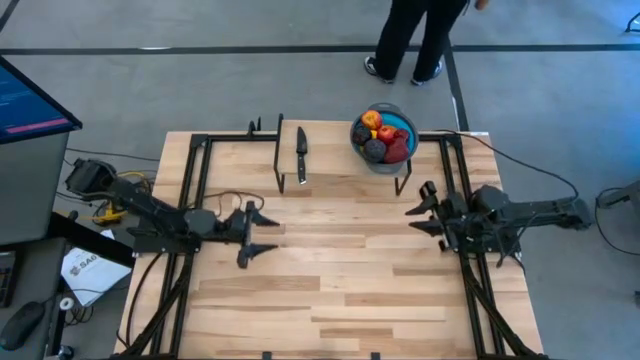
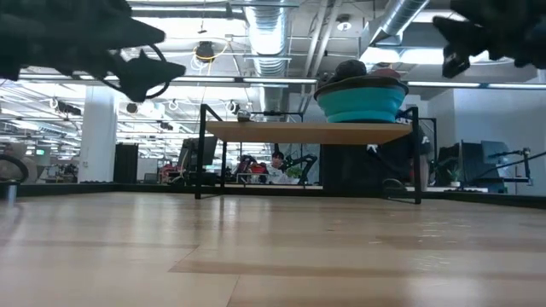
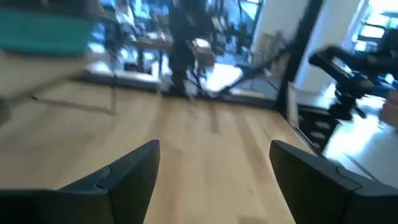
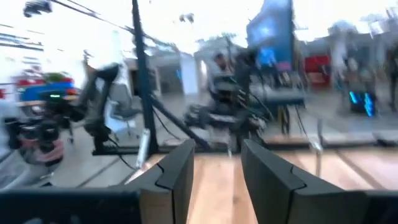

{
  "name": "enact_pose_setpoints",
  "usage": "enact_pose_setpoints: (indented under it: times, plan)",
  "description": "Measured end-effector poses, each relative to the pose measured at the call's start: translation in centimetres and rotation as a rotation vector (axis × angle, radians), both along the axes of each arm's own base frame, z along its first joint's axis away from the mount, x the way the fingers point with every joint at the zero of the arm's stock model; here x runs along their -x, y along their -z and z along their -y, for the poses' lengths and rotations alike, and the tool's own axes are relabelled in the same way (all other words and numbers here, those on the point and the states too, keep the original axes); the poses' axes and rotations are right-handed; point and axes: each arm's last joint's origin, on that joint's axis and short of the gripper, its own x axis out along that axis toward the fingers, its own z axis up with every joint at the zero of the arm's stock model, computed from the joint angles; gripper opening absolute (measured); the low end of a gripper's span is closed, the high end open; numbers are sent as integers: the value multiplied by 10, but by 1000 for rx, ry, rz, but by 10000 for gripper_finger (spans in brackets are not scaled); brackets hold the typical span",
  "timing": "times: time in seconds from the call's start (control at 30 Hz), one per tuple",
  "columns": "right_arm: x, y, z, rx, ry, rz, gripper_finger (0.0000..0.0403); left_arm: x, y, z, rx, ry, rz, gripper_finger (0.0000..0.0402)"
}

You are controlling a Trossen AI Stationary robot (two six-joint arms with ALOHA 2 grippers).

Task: Pick & Place Fruit
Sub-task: Return to Home Position

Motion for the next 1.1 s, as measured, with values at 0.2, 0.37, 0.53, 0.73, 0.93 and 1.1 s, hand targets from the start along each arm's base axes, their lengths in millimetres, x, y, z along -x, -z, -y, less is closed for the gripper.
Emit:
enact_pose_setpoints:
  times: [0.2, 0.37, 0.53, 0.73, 0.93, 1.1]
  plan:
    - [2, 18, -1, 5, -47, -9, 130, 8, -18, -35, -38, -75, 77, 296]
    - [1, 25, -2, 68, -42, -71, 129, 27, -23, -61, -92, -199, 20, 296]
    - [0, 34, -2, 59, -45, -164, 128, 51, -30, -74, -167, -306, 24, 296]
    - [0, 39, -2, 59, -46, -224, 130, 77, -35, -77, -162, -248, 89, 296]
    - [0, 39, -2, 59, -45, -225, 128, 86, -17, -71, -117, -169, 177, 296]
    - [0, 41, -2, 60, -44, -242, 130, 79, -1, -67, -137, -142, 134, 296]
